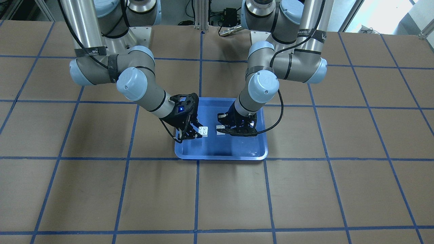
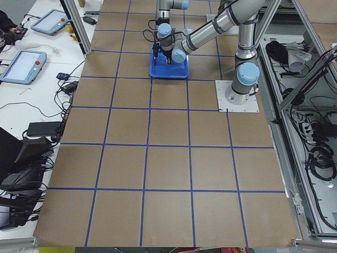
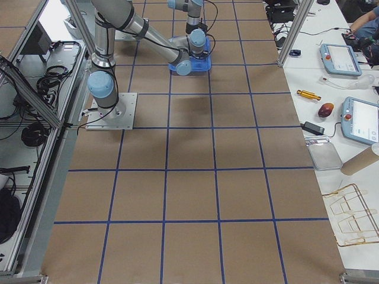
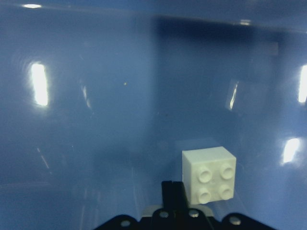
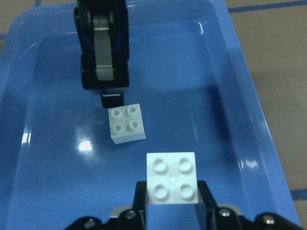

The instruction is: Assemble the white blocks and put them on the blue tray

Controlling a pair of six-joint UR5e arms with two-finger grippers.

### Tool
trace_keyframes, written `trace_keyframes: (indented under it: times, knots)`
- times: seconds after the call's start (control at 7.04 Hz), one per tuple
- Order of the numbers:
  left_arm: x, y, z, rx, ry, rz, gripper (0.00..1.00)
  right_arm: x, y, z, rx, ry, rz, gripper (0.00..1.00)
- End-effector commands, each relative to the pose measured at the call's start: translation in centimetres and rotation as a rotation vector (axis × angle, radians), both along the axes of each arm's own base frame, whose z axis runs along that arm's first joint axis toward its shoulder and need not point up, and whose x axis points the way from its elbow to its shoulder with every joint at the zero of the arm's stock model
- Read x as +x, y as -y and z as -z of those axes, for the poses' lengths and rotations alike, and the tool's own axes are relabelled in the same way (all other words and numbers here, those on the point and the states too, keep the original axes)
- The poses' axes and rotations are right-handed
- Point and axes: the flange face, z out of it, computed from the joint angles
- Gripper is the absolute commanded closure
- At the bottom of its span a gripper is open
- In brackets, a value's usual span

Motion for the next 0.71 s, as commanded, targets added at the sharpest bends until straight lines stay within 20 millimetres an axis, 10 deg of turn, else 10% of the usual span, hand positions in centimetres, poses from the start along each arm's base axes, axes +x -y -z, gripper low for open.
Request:
trace_keyframes:
  times: [0.0, 0.57]
  knots:
    - [-0.3, 0.4, 0.4, -0.006, -0.031, -0.014, 1.0, 0.5, -0.7, 0.9, 0.024, -0.007, -0.007, 0.98]
    - [-0.4, 0.2, 0.0, -0.012, -0.031, -0.025, 1.0, 1.0, -2.3, 2.3, 0.058, -0.014, -0.022, 0.91]
